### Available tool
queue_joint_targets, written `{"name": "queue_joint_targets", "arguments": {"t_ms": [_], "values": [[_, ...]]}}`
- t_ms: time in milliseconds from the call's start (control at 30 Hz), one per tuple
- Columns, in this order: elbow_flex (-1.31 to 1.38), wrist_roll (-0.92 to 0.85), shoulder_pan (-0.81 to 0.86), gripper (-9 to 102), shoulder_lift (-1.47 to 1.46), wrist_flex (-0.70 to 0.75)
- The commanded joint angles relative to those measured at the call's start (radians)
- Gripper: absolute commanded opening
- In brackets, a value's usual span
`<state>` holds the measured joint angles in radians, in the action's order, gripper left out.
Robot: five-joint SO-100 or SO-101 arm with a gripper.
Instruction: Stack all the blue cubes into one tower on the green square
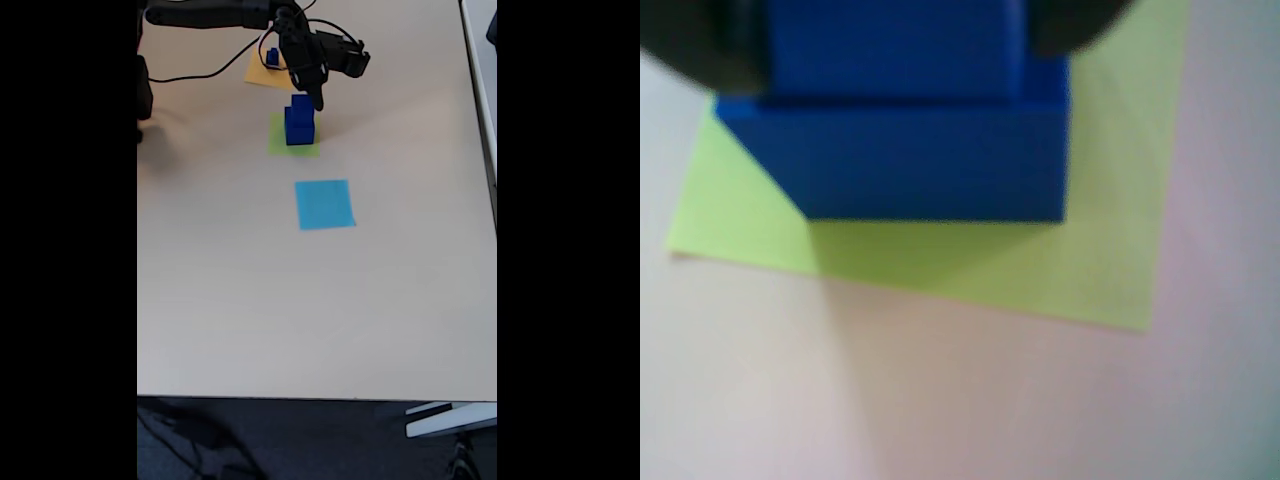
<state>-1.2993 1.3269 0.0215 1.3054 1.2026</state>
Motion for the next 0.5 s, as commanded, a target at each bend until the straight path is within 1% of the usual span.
{"name": "queue_joint_targets", "arguments": {"t_ms": [0, 467], "values": [[0.071, 0.003, -0.005, 12, 0.011, 0.005], [0.086, 0.018, -0.014, 10, 0.002, 0.031]]}}
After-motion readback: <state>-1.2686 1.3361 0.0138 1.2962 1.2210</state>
